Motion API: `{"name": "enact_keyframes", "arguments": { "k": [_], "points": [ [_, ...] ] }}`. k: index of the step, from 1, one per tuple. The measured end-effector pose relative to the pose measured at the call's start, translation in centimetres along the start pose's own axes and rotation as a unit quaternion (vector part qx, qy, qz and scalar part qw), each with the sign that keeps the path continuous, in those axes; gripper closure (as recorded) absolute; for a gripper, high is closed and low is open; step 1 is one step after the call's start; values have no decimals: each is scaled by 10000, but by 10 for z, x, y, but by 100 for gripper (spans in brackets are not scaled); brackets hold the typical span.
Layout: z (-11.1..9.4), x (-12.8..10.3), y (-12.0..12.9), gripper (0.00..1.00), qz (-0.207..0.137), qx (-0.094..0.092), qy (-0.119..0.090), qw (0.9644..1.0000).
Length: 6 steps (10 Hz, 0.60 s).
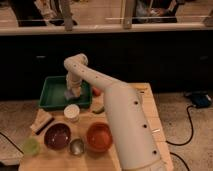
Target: Wipe tray with sponge
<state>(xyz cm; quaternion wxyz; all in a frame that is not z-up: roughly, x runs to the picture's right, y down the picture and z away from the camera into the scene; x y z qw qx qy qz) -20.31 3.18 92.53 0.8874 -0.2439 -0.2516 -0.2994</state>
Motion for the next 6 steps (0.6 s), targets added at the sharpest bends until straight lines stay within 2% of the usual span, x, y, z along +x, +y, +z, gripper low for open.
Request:
{"name": "enact_keyframes", "arguments": {
  "k": [2, 3, 5, 6],
  "points": [
    [-10, 12, 20, 100, 221, 58, 64, 9997],
    [-16, 26, 29, 100, 378, 87, 147, 9991],
    [-21, 41, 29, 100, 528, 168, 261, 9981],
    [-19, 52, 19, 100, 552, 206, 337, 9977]
  ]
}}
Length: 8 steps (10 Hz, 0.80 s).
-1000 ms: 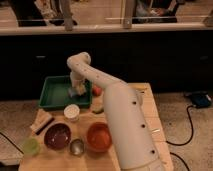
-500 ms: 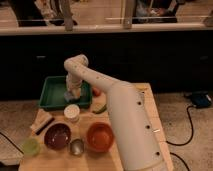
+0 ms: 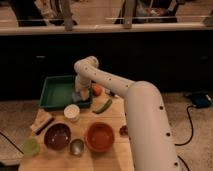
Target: Wipe tray with sponge
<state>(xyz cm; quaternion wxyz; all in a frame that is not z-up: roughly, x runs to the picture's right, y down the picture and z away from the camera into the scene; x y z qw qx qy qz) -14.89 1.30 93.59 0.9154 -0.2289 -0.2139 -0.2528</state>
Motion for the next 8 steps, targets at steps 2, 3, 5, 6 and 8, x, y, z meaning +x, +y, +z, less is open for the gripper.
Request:
{"name": "enact_keyframes", "arguments": {
  "k": [2, 3, 5, 6, 8],
  "points": [
    [5, 2, -22, 100, -95, 88, 20, 9999],
    [9, -10, -36, 100, -226, 137, -50, 9996],
    [13, -33, -49, 100, -539, 143, -252, 9981],
    [14, -44, -48, 100, -657, 116, -340, 9972],
    [10, -61, -27, 100, -867, 3, -514, 9949]
  ]
}}
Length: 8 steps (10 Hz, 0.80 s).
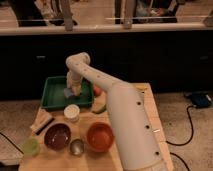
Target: Wipe tray with sponge
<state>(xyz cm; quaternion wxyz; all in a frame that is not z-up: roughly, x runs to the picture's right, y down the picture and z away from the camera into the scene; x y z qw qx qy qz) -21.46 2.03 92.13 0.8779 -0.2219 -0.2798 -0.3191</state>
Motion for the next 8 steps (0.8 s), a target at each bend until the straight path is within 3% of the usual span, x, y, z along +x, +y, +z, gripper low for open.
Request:
{"name": "enact_keyframes", "arguments": {
  "k": [4, 8],
  "points": [
    [-10, 17, 40, 100, 274, -101, 21, 9996],
    [-4, 45, 36, 100, 580, -79, 201, 9981]
  ]
}}
